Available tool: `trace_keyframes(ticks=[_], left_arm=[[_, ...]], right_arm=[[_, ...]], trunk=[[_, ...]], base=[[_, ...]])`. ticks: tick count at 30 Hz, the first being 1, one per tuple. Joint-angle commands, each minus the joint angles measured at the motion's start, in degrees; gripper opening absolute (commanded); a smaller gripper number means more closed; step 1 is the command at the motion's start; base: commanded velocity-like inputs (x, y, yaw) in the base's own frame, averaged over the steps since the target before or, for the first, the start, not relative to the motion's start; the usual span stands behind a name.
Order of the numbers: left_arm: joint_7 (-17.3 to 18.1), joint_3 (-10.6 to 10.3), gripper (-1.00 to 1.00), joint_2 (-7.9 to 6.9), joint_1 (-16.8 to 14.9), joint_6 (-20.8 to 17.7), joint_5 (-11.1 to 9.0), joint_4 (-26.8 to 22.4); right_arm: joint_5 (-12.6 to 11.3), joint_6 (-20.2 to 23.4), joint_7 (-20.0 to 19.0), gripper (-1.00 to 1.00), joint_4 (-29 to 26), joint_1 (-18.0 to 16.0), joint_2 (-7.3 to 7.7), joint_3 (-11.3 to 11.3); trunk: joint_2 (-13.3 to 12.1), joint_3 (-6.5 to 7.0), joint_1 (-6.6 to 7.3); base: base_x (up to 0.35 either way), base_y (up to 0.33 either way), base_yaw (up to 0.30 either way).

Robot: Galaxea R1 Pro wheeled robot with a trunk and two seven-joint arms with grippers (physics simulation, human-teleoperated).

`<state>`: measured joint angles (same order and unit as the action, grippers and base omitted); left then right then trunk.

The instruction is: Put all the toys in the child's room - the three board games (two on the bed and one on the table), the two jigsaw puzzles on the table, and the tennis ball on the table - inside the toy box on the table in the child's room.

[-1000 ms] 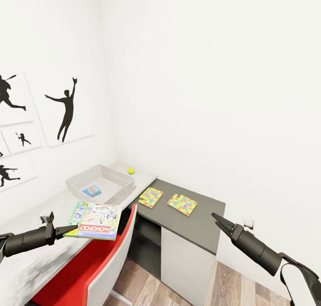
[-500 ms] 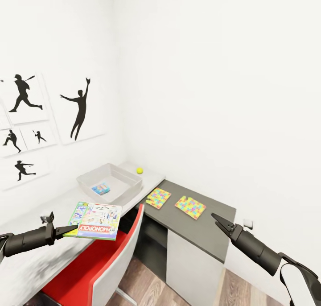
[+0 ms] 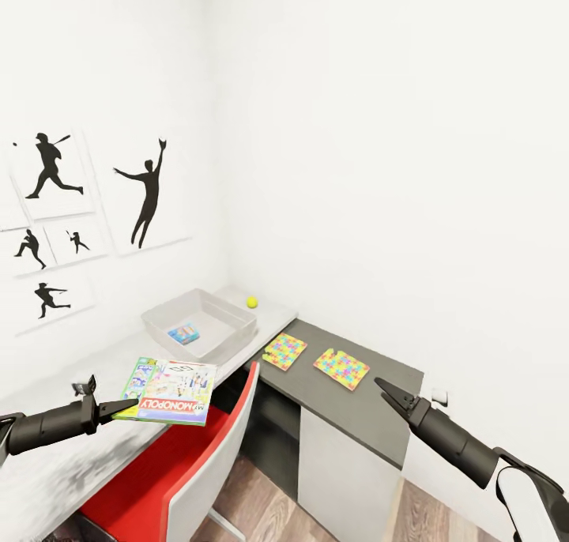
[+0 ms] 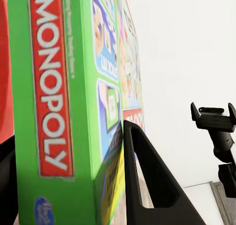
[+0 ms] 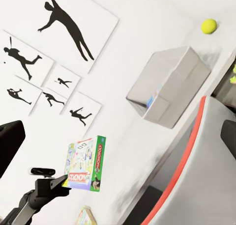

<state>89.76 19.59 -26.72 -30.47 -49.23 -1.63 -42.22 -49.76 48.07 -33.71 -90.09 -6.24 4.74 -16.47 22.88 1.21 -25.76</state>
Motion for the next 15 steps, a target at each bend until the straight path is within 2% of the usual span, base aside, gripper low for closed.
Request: trace_keyframes(ticks=[1,15], left_arm=[[0.2,0.0,-1.0,0.01,0.0,-0.6,0.1,0.0],[0.2,0.0,-1.0,0.01,0.0,-0.6,0.1,0.0]], right_arm=[[-0.1,0.4,-0.1,1.0,0.0,0.0,-0.02,-0.1],[-0.1,0.4,-0.1,1.0,0.0,0.0,0.05,0.0]], trunk=[[0.0,0.0,-0.02],[0.0,0.06,-0.02]], base=[[0.0,0.0,0.209],[0.013,0.0,0.272]])
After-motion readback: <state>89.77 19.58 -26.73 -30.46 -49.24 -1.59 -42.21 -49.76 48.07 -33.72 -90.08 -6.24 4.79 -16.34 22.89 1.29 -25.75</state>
